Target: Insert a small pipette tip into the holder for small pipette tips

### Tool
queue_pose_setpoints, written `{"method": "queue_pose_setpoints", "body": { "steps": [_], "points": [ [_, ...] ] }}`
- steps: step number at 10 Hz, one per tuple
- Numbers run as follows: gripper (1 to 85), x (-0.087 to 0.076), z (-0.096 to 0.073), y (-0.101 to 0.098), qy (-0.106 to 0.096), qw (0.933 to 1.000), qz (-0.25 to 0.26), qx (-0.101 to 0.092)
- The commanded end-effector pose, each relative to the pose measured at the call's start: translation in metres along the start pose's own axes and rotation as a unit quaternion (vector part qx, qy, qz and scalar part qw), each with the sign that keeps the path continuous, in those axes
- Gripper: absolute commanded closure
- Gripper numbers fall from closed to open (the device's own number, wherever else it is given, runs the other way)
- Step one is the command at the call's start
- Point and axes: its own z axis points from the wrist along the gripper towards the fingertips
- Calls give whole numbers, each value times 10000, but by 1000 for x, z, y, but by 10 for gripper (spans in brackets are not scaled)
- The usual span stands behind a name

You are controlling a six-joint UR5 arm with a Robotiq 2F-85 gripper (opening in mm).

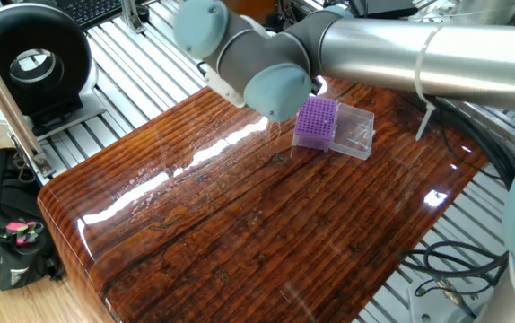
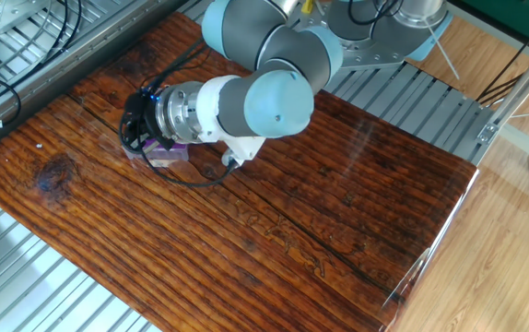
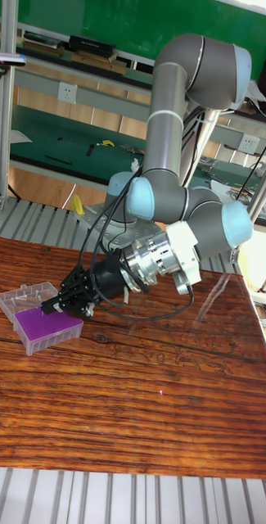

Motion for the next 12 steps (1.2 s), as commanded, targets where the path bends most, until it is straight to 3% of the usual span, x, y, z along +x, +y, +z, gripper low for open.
{"method": "queue_pose_setpoints", "body": {
  "steps": [1, 5, 12],
  "points": [
    [847, -2, 8, 1, -22, 10000, -24, 9],
    [847, -20, 23, -3, -146, 9997, 142, -106],
    [847, -26, 25, -4, -198, 9991, 331, -165]
  ]
}}
